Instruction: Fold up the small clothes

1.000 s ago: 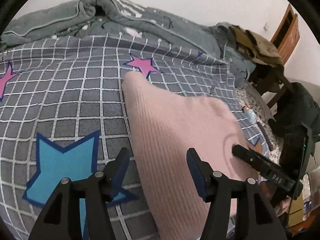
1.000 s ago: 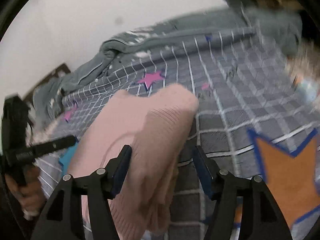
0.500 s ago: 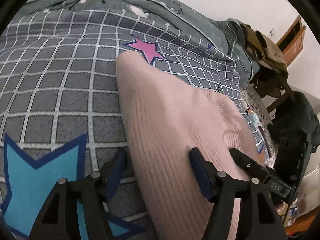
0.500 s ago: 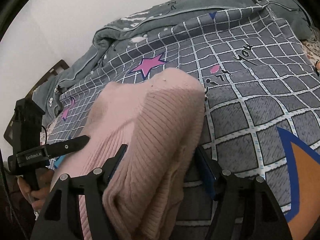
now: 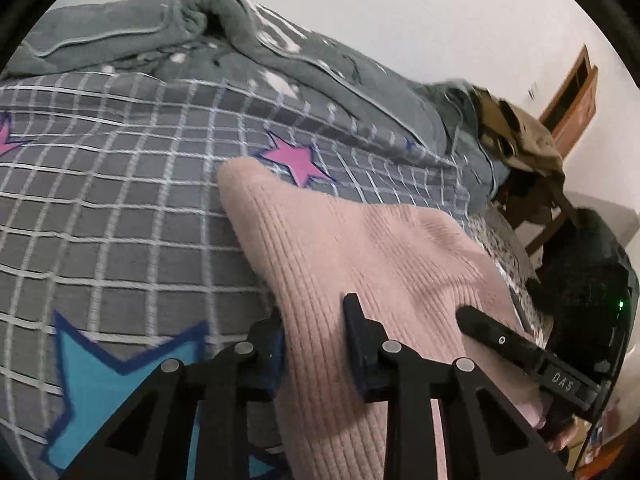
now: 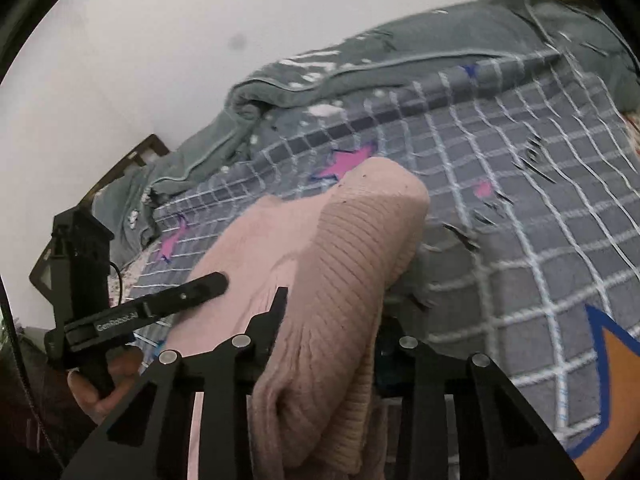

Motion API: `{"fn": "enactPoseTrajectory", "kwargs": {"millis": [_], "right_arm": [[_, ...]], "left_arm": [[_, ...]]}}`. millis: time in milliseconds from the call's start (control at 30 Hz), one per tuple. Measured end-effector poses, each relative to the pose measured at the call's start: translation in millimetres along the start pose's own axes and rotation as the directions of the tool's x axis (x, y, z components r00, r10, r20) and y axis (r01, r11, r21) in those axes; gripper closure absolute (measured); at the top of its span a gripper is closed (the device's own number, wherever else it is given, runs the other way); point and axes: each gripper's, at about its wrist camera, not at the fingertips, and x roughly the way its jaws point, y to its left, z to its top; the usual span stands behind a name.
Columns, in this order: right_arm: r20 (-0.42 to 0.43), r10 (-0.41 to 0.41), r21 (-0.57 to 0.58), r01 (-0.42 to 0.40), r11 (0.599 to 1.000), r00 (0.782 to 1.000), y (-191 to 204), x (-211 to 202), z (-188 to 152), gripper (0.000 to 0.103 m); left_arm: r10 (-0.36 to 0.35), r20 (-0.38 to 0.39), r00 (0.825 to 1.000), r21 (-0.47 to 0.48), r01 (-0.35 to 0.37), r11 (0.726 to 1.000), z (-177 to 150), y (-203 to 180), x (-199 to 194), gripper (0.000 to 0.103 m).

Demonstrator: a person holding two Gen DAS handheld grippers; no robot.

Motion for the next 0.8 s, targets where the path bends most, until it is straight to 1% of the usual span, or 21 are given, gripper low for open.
{"fn": "enactPoseTrajectory", "kwargs": {"millis": [133,233,300,367,467,533,600,633,667,733,800], "right_arm": [[0.005,0.039,-0.02,-0.039,0.999,0.999,25.4,17.6,9.5,0.07],[0.016,0.084,-0.021,-0.084,0.996,0.996,42.6,34.3,20.0,0.07],[0.025,0.098,-0.027,-0.098,0.995,0.995,54.1,46.9,28.7,0.07],[0.028,0.104,-0.031,-0.103,0.994,0.994,62.7,58.2,38.6,0.07],[0.047,0.113,-0.041,-0.111,0.993,0.992,70.5,74.6,45.3,0.07],[0.032,0.093,-0.047,-0.091,0.995,0.995,70.9,89.8,45.1,0.07],[0.015,0.065,-0.046,-0.064,0.997,0.998,66.9,105.1,43.1,0.069],[0.0,0.036,-0.046,-0.036,0.998,0.999,64.8,114.5,42.5,0.069],[-0.019,-0.012,-0.053,0.011,0.999,1.0,61.6,125.3,39.7,0.068],[-0.054,-0.075,-0.05,0.072,0.996,0.996,52.8,141.1,32.6,0.065],[-0.049,-0.067,-0.027,0.065,0.997,0.997,46.5,140.6,29.9,0.063]], "left_arm": [[0.049,0.036,0.998,-0.001,-0.049,0.999,14.8,17.8,-17.5,0.078],[0.09,0.07,0.993,0.01,-0.091,0.996,30.5,31.0,-29.3,0.078],[0.113,0.085,0.99,0.008,-0.114,0.993,43.2,42.6,-33.0,0.078],[0.126,0.09,0.988,0.003,-0.127,0.992,51.2,52.3,-33.2,0.077],[0.15,0.073,0.986,-0.004,-0.15,0.989,60.4,69.0,-25.3,0.077],[0.17,0.058,0.984,-0.003,-0.17,0.985,62.5,80.0,-15.2,0.077],[0.213,0.055,0.975,0.01,-0.214,0.977,62.0,87.5,-4.8,0.078],[0.227,0.058,0.972,0.021,-0.228,0.973,61.6,90.6,1.0,0.079],[0.229,0.052,0.972,0.028,-0.23,0.973,61.3,92.4,5.8,0.08],[0.216,0.023,0.976,0.033,-0.217,0.976,58.6,96.2,16.4,0.079],[0.234,0.033,0.972,0.058,-0.236,0.97,53.1,94.4,22.2,0.076]]}}
